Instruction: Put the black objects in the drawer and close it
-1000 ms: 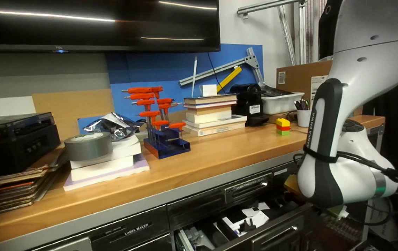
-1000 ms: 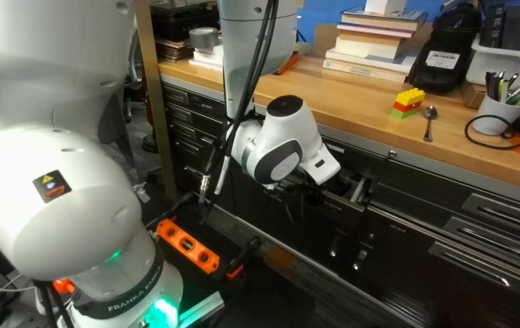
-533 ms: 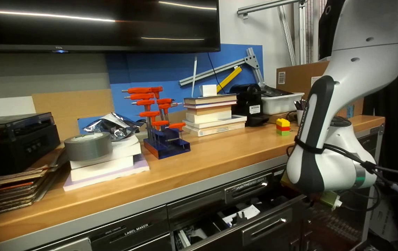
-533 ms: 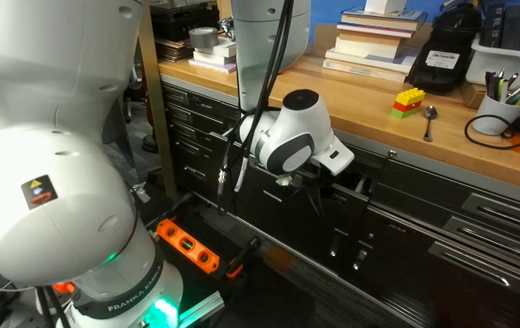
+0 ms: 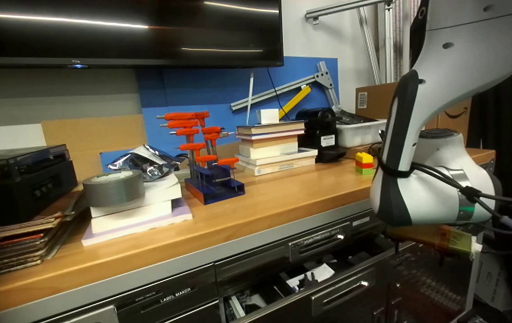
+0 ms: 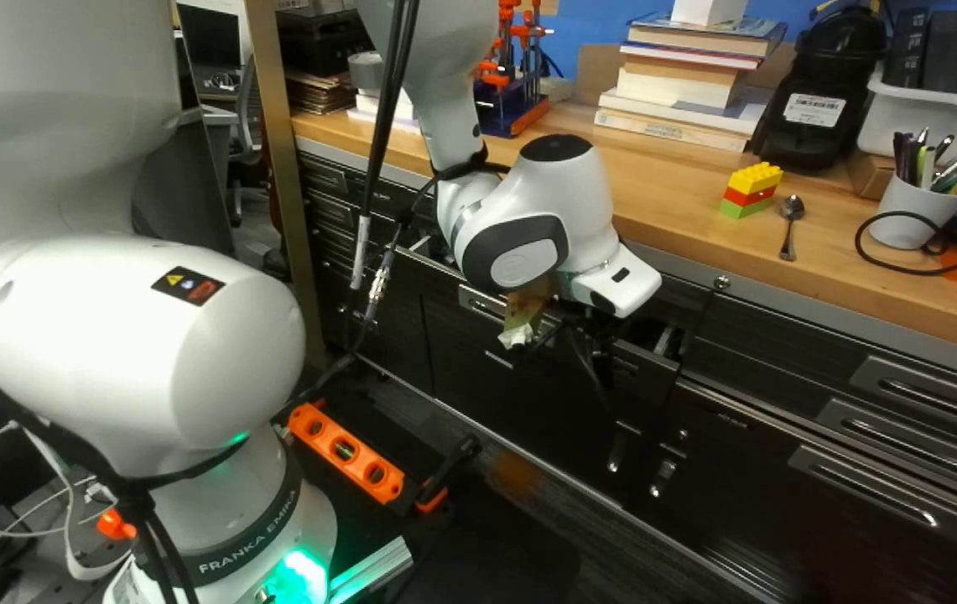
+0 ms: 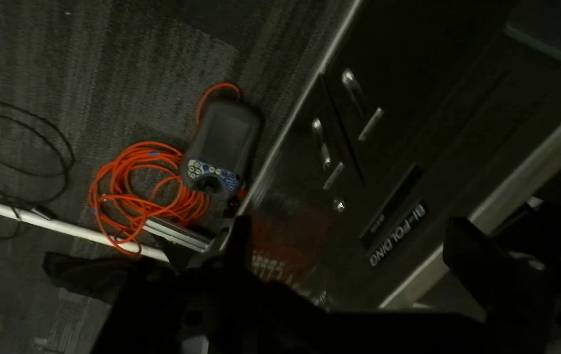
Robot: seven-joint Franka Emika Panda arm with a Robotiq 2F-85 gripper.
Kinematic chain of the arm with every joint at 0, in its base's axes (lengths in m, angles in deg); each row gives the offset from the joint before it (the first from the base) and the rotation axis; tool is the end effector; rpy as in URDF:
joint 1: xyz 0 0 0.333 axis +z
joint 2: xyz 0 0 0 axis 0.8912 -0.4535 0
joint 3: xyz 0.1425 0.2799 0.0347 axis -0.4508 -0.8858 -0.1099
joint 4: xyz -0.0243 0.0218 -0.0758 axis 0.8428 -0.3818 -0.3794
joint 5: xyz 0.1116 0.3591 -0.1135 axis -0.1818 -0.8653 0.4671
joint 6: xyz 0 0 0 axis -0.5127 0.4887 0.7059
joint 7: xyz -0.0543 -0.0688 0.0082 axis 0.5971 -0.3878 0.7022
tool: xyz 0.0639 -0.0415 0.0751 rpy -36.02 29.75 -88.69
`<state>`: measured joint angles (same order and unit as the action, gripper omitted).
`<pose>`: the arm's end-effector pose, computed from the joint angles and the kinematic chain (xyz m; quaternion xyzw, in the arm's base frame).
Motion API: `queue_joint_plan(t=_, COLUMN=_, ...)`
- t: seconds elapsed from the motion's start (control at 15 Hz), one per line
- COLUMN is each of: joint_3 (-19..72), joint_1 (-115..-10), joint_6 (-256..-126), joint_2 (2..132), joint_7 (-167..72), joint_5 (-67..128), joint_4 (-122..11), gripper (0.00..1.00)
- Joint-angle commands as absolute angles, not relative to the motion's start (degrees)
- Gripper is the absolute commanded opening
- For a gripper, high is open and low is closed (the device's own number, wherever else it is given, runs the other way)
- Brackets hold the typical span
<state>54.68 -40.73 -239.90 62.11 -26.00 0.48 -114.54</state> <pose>0.4106 -0.1360 0.1686 0.8562 -0.4914 0.1472 0.0608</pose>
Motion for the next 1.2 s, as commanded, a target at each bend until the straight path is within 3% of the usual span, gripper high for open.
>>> queue_joint_plan(t=0.0, joint_3=67.52, joint_1=-25.38, joint_6=-230.45, joint_2=63.16, joint_7=-24.08, joint_5=2.16, joint_4=-116.25, gripper=1.00)
queue_joint_plan(t=0.27, joint_3=73.20, joint_1=-17.75, joint_6=-221.13, joint_2=64.63, joint_7=-22.18, joint_5=5.31, joint_4=-115.31, gripper=1.00)
queue_joint_plan(t=0.67, joint_3=72.25, joint_1=-17.88, joint_6=-212.17, joint_2=64.93, joint_7=-21.19, joint_5=4.50, joint_4=-113.69, gripper=1.00)
queue_joint_plan(t=1.13, joint_3=53.87, joint_1=-40.49, joint_6=-211.37, joint_2=64.91, joint_7=-11.48, joint_5=13.95, joint_4=-112.76, gripper=1.00)
